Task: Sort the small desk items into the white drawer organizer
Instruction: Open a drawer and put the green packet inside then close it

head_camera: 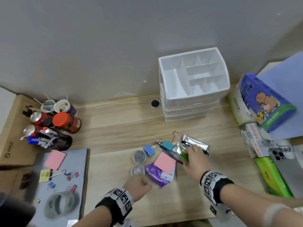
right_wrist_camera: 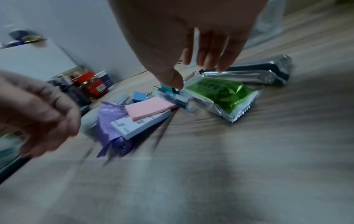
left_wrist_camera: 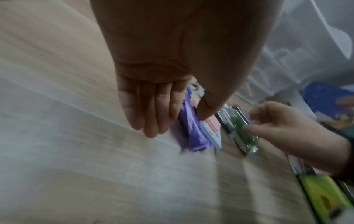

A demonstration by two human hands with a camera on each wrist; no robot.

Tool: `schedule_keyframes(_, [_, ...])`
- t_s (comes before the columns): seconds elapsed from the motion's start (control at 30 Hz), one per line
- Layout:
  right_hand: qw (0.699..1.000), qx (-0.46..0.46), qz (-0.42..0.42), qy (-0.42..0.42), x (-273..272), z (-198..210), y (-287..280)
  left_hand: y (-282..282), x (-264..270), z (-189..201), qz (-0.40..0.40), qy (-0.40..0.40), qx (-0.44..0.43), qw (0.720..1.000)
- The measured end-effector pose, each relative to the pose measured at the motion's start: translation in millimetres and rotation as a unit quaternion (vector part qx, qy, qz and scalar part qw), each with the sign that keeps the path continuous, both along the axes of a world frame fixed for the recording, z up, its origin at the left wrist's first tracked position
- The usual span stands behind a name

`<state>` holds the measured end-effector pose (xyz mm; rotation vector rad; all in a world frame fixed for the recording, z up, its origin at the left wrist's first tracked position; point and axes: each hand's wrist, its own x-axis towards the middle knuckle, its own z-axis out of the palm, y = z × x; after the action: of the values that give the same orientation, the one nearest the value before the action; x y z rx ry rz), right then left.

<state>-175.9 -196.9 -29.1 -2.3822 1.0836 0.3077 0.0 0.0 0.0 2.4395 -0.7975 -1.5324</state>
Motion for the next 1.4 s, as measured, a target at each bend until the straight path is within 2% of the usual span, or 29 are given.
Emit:
schedule_keyframes(0.07, [0.998,-0.015,-0.065,0.016,-2.2,-7.2,-8.0,-14.6,-11.1,-1.9,-0.06,0.024,0.019,0.998])
schedule_keyframes(0.17, [0.998,0.014,-0.059,0.01,-10.1,-16.7,-12.8,-27.2,-21.5,0.5,-0.12,0.04,0.047,0.991])
schedule_keyframes(0.23, [0.999,0.031,-0.032,0.025,-13.7,-20.0,-12.2,-31.1,-22.6,-1.0,-0.131,0.043,0.049,0.989])
schedule_keyframes(0.33, [0.996,0.072,-0.039,0.034,-18.1,-12.9,-14.9,-44.5,-23.9,1.9,-0.125,0.034,0.033,0.991])
schedule_keyframes(0.5, [0.995,0.075,-0.057,0.013,-27.5,-1.4,-32.8,-88.8,-13.2,14.0,-0.105,-0.008,-0.053,0.993])
schedule_keyframes(0.57, [0.997,0.044,-0.065,0.013,-26.2,1.9,-48.1,-109.4,-7.7,17.5,-0.054,-0.009,-0.081,0.995])
schedule_keyframes(0.7, [0.998,0.002,-0.043,0.035,-12.9,-3.8,-75.2,-156.8,1.5,7.5,0.145,0.045,-0.114,0.982])
schedule_keyframes(0.77, [0.998,-0.001,-0.03,0.054,-8.7,-11.6,-82.6,-182.2,6.4,-1.8,0.264,0.113,-0.11,0.951])
schedule_keyframes(0.83, [0.997,0.0,-0.026,0.066,-7.8,-16.7,-85.7,-202.7,10.3,-7.5,0.37,0.183,-0.111,0.904])
schedule_keyframes(0.97, [0.996,0.025,-0.06,0.057,-19.5,-20.1,-86.5,-234.1,11.5,-20.0,0.487,0.306,-0.105,0.811])
schedule_keyframes(1.13, [0.977,0.116,-0.178,-0.018,-44.7,-14.9,-89.6,-260.8,-4.3,-30.6,0.545,0.423,-0.126,0.713])
schedule_keyframes(1.23, [0.96,0.145,-0.235,-0.042,-53.8,-12.3,-95.5,-269.9,-19.0,-32.2,0.564,0.451,-0.145,0.676])
schedule_keyframes(1.4, [0.953,0.161,-0.247,-0.068,-59.0,-5.0,-101.8,-282.7,-22.9,-34.7,0.605,0.452,-0.191,0.627])
